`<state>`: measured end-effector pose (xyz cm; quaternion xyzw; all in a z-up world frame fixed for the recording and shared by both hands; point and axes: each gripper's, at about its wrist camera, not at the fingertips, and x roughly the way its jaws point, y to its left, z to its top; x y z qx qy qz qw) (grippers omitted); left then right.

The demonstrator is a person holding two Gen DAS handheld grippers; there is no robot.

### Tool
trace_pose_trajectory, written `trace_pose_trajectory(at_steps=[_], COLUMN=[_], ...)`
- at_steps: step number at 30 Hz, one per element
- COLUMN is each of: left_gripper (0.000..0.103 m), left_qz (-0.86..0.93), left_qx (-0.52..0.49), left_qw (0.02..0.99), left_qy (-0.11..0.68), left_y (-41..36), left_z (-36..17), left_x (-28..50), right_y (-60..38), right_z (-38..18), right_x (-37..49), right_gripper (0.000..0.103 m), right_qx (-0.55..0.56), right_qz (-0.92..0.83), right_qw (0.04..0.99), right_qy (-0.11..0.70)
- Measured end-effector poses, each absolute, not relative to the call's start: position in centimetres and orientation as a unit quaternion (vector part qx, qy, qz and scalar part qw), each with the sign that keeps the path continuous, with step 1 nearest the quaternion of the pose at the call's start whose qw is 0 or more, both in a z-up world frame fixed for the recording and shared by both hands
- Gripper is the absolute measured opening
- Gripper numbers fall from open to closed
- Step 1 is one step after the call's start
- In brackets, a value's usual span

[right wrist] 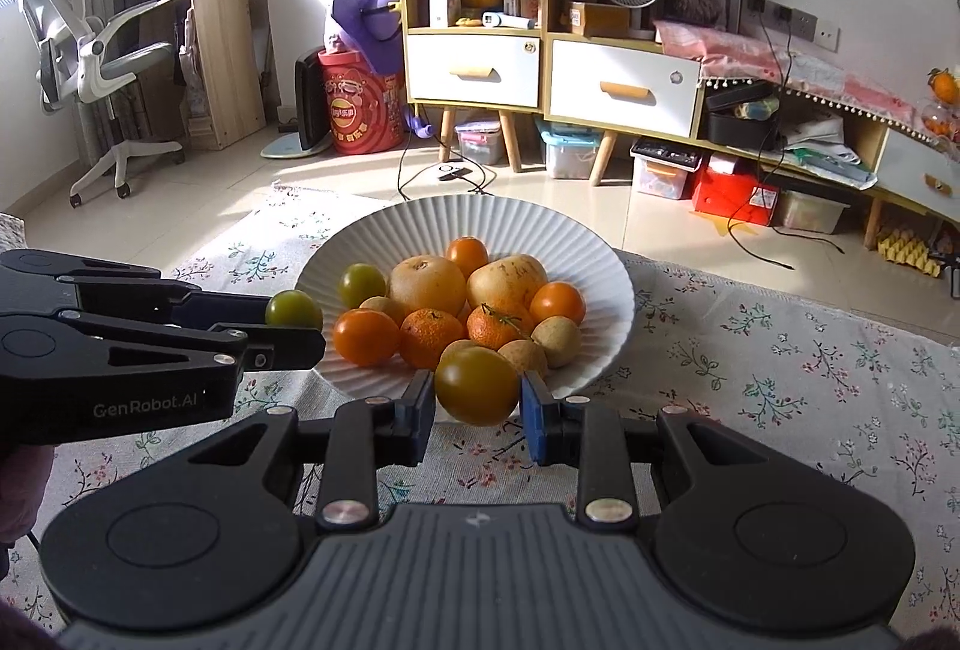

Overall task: Organize fruits
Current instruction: 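Carry the lime with the left tool while the right tool carries its fruit over the bowl, then open the left tool over the bowl while the right tool releases its fruit into it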

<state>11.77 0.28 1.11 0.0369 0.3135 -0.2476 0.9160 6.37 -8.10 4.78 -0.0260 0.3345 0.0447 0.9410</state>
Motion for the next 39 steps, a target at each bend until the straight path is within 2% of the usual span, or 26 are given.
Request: trace_pose_trajectory(at_steps=[12, 20, 39], left_gripper=[0.013, 0.013, 0.014], left_qz=[-0.251, -0.271, -0.296], left_qx=[0.009, 0.009, 0.002], left_qw=[0.918, 0.907, 0.895], left_qy=[0.306, 0.322, 0.333], left_y=[0.4, -0.2, -0.2], left_z=[1.5, -0.3, -1.4], left_x=[17.1, 19.9, 22.0], right_y=[-8.8, -9.2, -10.0], right_z=[6.0, 4.9, 2.3], right_x=[12.0, 15.8, 19.1], right_gripper=[0.028, 0.028, 0.028], right_qx=[-0.036, -0.020, 0.040], right_qz=[0.038, 0.036, 0.025], right_qw=[0.943, 0.935, 0.913], right_qy=[0.330, 0.353, 0.405])
